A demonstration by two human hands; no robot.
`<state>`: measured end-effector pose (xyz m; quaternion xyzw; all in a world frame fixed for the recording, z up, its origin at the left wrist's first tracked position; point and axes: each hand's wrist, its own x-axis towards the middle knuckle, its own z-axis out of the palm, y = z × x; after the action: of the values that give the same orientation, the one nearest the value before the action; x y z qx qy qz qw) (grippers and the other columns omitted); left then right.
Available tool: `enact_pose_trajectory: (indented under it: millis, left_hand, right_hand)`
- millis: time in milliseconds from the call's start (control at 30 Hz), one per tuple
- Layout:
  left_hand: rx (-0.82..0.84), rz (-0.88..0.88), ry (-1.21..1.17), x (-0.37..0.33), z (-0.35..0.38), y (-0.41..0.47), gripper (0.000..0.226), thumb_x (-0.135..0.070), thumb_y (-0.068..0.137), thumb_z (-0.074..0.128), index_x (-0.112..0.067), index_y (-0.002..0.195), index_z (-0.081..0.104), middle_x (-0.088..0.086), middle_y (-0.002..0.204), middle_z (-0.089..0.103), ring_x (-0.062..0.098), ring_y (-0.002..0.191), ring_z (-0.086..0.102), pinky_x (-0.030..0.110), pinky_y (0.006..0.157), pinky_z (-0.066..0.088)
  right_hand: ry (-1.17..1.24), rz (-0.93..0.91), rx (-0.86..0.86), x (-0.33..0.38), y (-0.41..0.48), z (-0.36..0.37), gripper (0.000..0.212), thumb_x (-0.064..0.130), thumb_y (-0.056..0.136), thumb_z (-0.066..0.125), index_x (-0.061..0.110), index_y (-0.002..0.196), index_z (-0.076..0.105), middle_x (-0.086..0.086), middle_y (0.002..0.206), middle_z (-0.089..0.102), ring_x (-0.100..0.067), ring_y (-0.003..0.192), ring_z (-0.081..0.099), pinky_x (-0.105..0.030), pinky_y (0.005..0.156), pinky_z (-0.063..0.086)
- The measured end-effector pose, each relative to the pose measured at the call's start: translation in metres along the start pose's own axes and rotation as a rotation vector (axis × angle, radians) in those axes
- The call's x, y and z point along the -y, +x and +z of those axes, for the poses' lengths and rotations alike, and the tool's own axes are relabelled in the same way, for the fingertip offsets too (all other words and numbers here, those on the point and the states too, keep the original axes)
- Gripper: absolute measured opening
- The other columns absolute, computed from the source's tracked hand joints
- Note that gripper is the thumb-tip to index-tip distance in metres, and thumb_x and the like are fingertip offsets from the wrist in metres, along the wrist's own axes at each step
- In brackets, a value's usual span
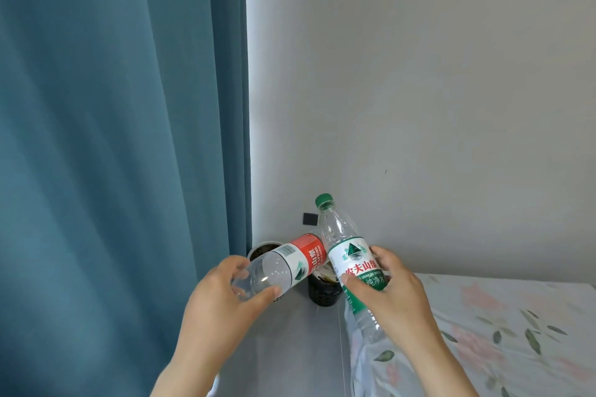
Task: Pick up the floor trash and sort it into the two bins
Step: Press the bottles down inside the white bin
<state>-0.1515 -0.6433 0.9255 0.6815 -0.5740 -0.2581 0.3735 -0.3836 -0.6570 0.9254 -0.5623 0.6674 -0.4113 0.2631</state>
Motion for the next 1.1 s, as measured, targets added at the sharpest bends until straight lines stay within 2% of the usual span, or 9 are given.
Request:
enact_pose_trajectory:
  millis: [167, 367, 500, 633, 833, 967, 1100]
  left_hand:
    - [-0.009, -0.016, 0.015, -0.006, 0.028, 0.052, 0.045, -0.051, 0.067, 0.078, -0.037, 0.102, 0.054, -0.021, 0.099, 0.06, -0.001, 0.082, 0.058, 0.021, 0.064, 0.046]
    - [-0.026, -0.067, 0.028, -0.026, 0.072, 0.122, 0.04, -0.05, 0.067, 0.078, -0.038, 0.095, 0.053, -0.024, 0.095, 0.059, 0.0, 0.082, 0.058, 0.022, 0.065, 0.046]
    - [-0.054, -0.117, 0.026, -0.035, 0.097, 0.161, 0.041, -0.048, 0.067, 0.079, -0.037, 0.097, 0.053, -0.023, 0.097, 0.058, 0.001, 0.084, 0.058, 0.023, 0.067, 0.047]
    - [-0.056, -0.154, 0.022, -0.033, 0.115, 0.196, 0.043, -0.047, 0.066, 0.08, -0.035, 0.098, 0.055, -0.021, 0.099, 0.058, 0.001, 0.084, 0.056, 0.025, 0.07, 0.047]
    - [-0.093, -0.228, 0.027, -0.011, 0.128, 0.26, 0.041, -0.043, 0.064, 0.083, -0.034, 0.092, 0.054, -0.019, 0.1, 0.058, 0.004, 0.084, 0.057, 0.027, 0.071, 0.047]
    - [-0.079, -0.222, 0.051, 0.007, 0.137, 0.309, 0.043, -0.041, 0.064, 0.083, -0.034, 0.095, 0.053, -0.015, 0.1, 0.058, 0.007, 0.084, 0.057, 0.021, 0.064, 0.043]
    - [-0.075, -0.218, 0.064, 0.024, 0.138, 0.36, 0.043, -0.043, 0.064, 0.082, -0.033, 0.096, 0.055, -0.012, 0.1, 0.059, 0.008, 0.084, 0.057, 0.021, 0.065, 0.044]
  right_hand:
    - [0.023, -0.021, 0.03, -0.009, 0.06, 0.005, 0.045, 0.031, 0.074, 0.079, 0.04, 0.107, 0.05, 0.015, 0.102, 0.063, 0.006, 0.089, 0.058, -0.01, 0.063, 0.041]
    - [0.045, -0.01, 0.077, -0.026, 0.15, 0.004, 0.051, 0.032, 0.075, 0.079, 0.035, 0.116, 0.049, 0.01, 0.106, 0.061, 0.002, 0.089, 0.058, -0.013, 0.064, 0.043]
    - [0.051, -0.032, 0.116, -0.031, 0.208, 0.001, 0.047, 0.029, 0.077, 0.078, 0.038, 0.11, 0.045, 0.013, 0.099, 0.057, 0.004, 0.084, 0.057, -0.01, 0.056, 0.041]
    - [0.051, -0.019, 0.167, -0.039, 0.257, 0.008, 0.044, 0.029, 0.078, 0.077, 0.037, 0.109, 0.047, 0.017, 0.095, 0.057, 0.002, 0.082, 0.058, -0.011, 0.058, 0.041]
    - [0.03, 0.019, 0.243, -0.043, 0.32, 0.048, 0.048, 0.029, 0.078, 0.076, 0.032, 0.118, 0.049, 0.02, 0.092, 0.054, 0.001, 0.083, 0.06, -0.014, 0.061, 0.044]
    - [-0.009, 0.032, 0.255, -0.044, 0.362, 0.075, 0.052, 0.03, 0.079, 0.076, 0.027, 0.125, 0.05, 0.015, 0.094, 0.056, -0.001, 0.082, 0.06, -0.014, 0.059, 0.044]
    - [-0.045, 0.03, 0.261, -0.037, 0.406, 0.103, 0.05, 0.031, 0.079, 0.075, 0.027, 0.122, 0.052, 0.025, 0.088, 0.051, 0.002, 0.079, 0.059, -0.016, 0.06, 0.044]
